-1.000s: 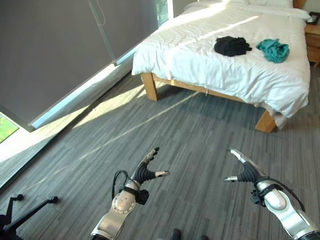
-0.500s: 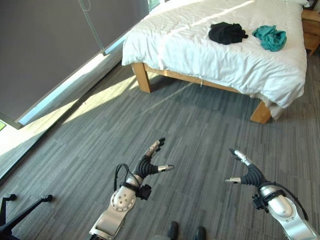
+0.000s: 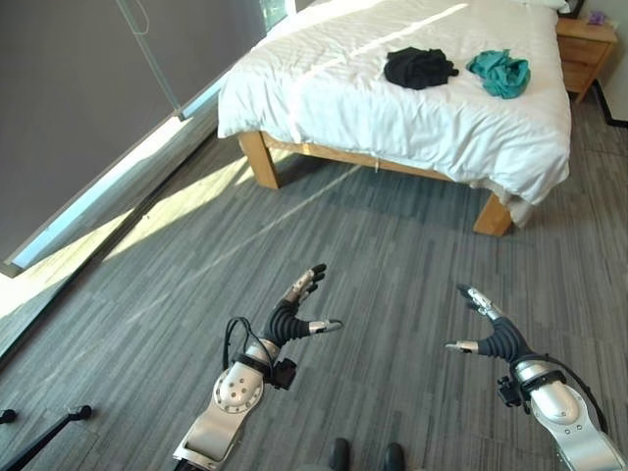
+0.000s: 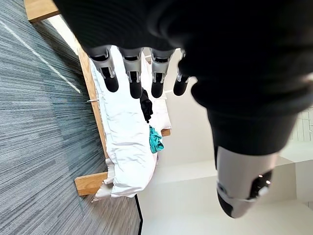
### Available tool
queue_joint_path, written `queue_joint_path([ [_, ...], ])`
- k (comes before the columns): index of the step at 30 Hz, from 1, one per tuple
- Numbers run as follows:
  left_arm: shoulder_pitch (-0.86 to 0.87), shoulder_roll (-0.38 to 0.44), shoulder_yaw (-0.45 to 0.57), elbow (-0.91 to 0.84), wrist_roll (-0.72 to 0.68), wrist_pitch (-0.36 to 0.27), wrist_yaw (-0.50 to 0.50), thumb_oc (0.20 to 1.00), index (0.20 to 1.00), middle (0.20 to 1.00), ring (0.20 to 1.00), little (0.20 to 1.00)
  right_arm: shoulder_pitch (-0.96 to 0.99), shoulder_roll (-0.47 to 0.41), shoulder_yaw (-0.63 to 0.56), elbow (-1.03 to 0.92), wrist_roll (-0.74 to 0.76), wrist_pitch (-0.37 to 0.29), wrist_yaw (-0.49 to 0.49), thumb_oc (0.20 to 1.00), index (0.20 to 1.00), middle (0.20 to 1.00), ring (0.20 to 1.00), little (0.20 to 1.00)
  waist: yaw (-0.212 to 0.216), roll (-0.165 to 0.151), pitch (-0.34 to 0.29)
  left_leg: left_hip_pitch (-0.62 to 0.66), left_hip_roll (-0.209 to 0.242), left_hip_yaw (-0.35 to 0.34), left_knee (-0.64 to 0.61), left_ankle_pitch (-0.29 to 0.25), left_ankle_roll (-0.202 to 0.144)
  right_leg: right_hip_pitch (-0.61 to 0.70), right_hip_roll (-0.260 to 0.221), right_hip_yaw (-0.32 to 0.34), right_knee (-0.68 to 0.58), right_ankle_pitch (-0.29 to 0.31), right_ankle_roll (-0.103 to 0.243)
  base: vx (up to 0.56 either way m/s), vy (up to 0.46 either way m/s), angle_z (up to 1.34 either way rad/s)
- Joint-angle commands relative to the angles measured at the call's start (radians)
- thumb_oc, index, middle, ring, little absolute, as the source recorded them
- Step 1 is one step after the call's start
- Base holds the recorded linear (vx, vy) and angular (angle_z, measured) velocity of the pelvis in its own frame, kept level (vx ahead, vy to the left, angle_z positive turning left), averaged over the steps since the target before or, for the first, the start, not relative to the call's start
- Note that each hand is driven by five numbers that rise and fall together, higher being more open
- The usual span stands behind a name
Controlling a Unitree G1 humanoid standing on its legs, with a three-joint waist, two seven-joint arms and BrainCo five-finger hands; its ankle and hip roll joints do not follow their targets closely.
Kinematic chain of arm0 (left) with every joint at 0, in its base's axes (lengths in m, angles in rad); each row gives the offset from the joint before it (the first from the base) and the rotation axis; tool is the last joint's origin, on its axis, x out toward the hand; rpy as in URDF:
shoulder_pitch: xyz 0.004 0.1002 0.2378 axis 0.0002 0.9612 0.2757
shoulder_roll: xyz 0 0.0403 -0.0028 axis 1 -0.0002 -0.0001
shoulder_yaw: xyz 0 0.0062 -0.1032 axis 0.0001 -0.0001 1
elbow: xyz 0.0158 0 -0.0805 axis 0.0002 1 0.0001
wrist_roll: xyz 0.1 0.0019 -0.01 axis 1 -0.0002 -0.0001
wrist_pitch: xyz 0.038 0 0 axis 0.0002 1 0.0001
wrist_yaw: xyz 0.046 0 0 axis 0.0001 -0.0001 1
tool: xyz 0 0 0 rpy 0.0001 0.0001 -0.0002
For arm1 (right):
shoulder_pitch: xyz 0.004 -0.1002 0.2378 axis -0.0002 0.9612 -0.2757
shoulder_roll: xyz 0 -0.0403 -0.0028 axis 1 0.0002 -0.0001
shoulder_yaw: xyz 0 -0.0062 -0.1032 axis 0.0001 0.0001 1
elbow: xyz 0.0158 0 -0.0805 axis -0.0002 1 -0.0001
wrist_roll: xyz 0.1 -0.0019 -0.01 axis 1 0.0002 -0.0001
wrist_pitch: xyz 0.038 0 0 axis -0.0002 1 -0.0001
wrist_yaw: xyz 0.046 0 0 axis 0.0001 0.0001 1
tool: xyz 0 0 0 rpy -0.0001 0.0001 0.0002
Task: Pick up bed clothes into laundry basket.
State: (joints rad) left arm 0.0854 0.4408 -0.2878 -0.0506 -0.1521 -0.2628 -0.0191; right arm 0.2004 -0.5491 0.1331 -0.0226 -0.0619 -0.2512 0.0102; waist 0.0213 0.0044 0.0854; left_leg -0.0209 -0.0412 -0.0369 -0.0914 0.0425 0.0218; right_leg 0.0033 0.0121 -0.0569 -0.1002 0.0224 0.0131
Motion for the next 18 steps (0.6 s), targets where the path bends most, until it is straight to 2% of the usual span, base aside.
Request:
queue_joint_path([
  [1, -0.022, 0.007, 0.002, 0.044, 0.0, -0.047, -0.003, 1.0, 1.0, 1.0, 1.0, 1.0, 0.007, 0.013, -0.011, -0.043, 0.01, -0.029, -0.007, 1.0, 1.0, 1.0, 1.0, 1.0, 0.003, -0.031, -0.07, 0.01, 0.03, -0.055, 0.004, 0.024, -0.062, -0.012, -0.072, 0.018, 0.028, 0.089, 0.092, 0.0, 0.0, 0.0],
  [4, -0.029, 0.004, 0.003, 0.04, 0.003, -0.042, -0.001, 1.0, 1.0, 1.0, 1.0, 1.0, -0.006, 0.026, 0.0, -0.031, 0.002, -0.028, -0.008, 1.0, 1.0, 1.0, 1.0, 1.0, 0.006, -0.028, -0.055, 0.004, 0.036, -0.04, 0.004, 0.022, -0.061, -0.027, -0.067, 0.006, 0.058, 0.082, 0.096, -0.02, -0.025, -0.01],
  [5, -0.033, 0.01, 0.007, 0.041, 0.0, -0.041, 0.009, 1.0, 1.0, 1.0, 1.0, 1.0, -0.034, 0.031, 0.019, -0.014, 0.004, -0.023, -0.01, 1.0, 1.0, 1.0, 1.0, 1.0, 0.012, -0.026, -0.04, 0.006, 0.047, -0.023, 0.004, 0.009, -0.062, -0.056, -0.056, -0.018, 0.108, 0.076, 0.1, -0.1, -0.065, -0.08],
  [6, -0.046, 0.02, 0.013, 0.04, 0.002, -0.039, 0.022, 1.0, 1.0, 1.0, 1.0, 1.0, -0.078, 0.04, 0.049, 0.0, -0.008, -0.012, -0.014, 1.0, 1.0, 1.0, 1.0, 1.0, 0.035, -0.028, -0.02, -0.003, 0.055, 0.009, 0.004, 0.005, -0.058, -0.096, -0.064, -0.094, 0.152, 0.072, 0.105, -0.06, -0.05, -0.33],
  [8, -0.047, 0.022, 0.016, 0.038, -0.002, -0.041, 0.017, 1.0, 1.0, 1.0, 1.0, 1.0, -0.082, 0.042, 0.055, -0.005, -0.014, -0.014, -0.011, 1.0, 1.0, 1.0, 1.0, 1.0, 0.039, -0.036, -0.02, 0.003, 0.054, 0.021, 0.015, 0.003, -0.056, -0.093, -0.063, -0.098, 0.137, 0.055, 0.096, 0.02, -0.047, -0.64],
  [9, -0.045, 0.013, 0.017, 0.043, -0.025, -0.044, 0.01, 1.0, 1.0, 1.0, 1.0, 1.0, -0.074, 0.029, 0.059, -0.026, -0.013, -0.023, -0.004, 1.0, 1.0, 1.0, 1.0, 1.0, 0.055, -0.053, 0.012, -0.058, 0.049, 0.027, 0.217, 0.002, -0.067, -0.069, -0.068, -0.078, 0.113, 0.041, 0.068, 0.05, -0.112, -0.52],
  [11, -0.05, -0.005, 0.005, 0.052, -0.037, -0.04, 0.001, 1.0, 1.0, 1.0, 1.0, 1.0, -0.073, 0.007, 0.059, -0.04, 0.001, -0.034, -0.004, 1.0, 1.0, 1.0, 1.0, 1.0, 0.079, -0.073, 0.061, -0.19, 0.03, 0.014, 0.462, 0.056, -0.094, -0.023, -0.076, -0.07, 0.075, 0.043, 0.042, 0.01, -0.13, -0.34],
  [12, -0.053, -0.006, 0.004, 0.054, -0.036, -0.041, 0.001, 1.0, 1.0, 1.0, 1.0, 1.0, -0.075, 0.007, 0.057, -0.039, 0.001, -0.035, -0.005, 1.0, 1.0, 1.0, 1.0, 1.0, 0.078, -0.07, 0.063, -0.203, 0.031, 0.01, 0.481, 0.051, -0.096, -0.023, -0.073, -0.074, 0.072, 0.045, 0.041, -0.01, -0.101, -0.19],
  [13, -0.066, -0.012, -0.005, 0.064, -0.038, -0.04, 0.001, 1.0, 1.0, 1.0, 1.0, 1.0, -0.091, -0.006, 0.062, -0.038, -0.004, -0.032, -0.009, 1.0, 1.0, 1.0, 1.0, 1.0, 0.086, -0.073, 0.08, -0.257, 0.027, 0.001, 0.559, 0.081, -0.105, -0.007, -0.071, -0.077, 0.056, 0.034, 0.033, 0.04, -0.089, -0.06],
  [14, -0.068, -0.016, -0.012, 0.065, -0.042, -0.038, 0.004, 1.0, 1.0, 1.0, 1.0, 1.0, -0.102, -0.016, 0.065, -0.041, -0.006, -0.026, -0.01, 1.0, 1.0, 1.0, 1.0, 1.0, 0.093, -0.078, 0.093, -0.306, 0.013, 0.004, 0.572, 0.086, -0.097, 0.01, -0.072, -0.068, 0.046, 0.021, 0.028, 0.26, -0.049, 0.07],
  [15, -0.066, -0.019, -0.013, 0.066, -0.042, -0.034, 0.004, 1.0, 1.0, 1.0, 1.0, 1.0, -0.121, -0.022, 0.073, -0.054, -0.007, -0.021, -0.008, 1.0, 1.0, 1.0, 1.0, 1.0, 0.109, -0.067, 0.097, -0.399, -0.009, 0.03, 0.511, 0.066, -0.074, 0.044, -0.058, -0.041, 0.026, -0.008, 0.029, 0.27, 0.004, 0.05],
  [16, -0.065, -0.02, -0.013, 0.066, -0.041, -0.034, 0.004, 1.0, 1.0, 1.0, 1.0, 1.0, -0.121, -0.023, 0.074, -0.054, -0.007, -0.021, -0.008, 1.0, 1.0, 1.0, 1.0, 1.0, 0.112, -0.07, 0.094, -0.398, -0.009, 0.036, 0.51, 0.06, -0.072, 0.044, -0.061, -0.036, 0.023, -0.011, 0.03, 0.36, 0.1, 0.0],
  [17, -0.055, -0.022, -0.013, 0.06, -0.042, -0.035, 0.002, 1.0, 1.0, 1.0, 1.0, 1.0, -0.129, -0.023, 0.082, -0.057, 0.001, -0.025, -0.005, 1.0, 1.0, 1.0, 1.0, 1.0, 0.129, -0.064, 0.086, -0.391, -0.004, 0.051, 0.403, 0.061, -0.061, 0.058, -0.052, -0.01, 0.017, -0.029, 0.036, 0.3, 0.111, -0.11],
  [18, -0.05, -0.024, -0.018, 0.058, -0.042, -0.035, 0.0, 1.0, 1.0, 1.0, 1.0, 1.0, -0.14, -0.021, 0.092, -0.047, 0.008, -0.026, -0.004, 1.0, 1.0, 1.0, 1.0, 1.0, 0.14, -0.049, 0.079, -0.398, 0.012, 0.051, 0.308, 0.086, -0.061, 0.072, -0.035, 0.004, 0.013, -0.044, 0.04, 0.44, 0.146, -0.43],
])
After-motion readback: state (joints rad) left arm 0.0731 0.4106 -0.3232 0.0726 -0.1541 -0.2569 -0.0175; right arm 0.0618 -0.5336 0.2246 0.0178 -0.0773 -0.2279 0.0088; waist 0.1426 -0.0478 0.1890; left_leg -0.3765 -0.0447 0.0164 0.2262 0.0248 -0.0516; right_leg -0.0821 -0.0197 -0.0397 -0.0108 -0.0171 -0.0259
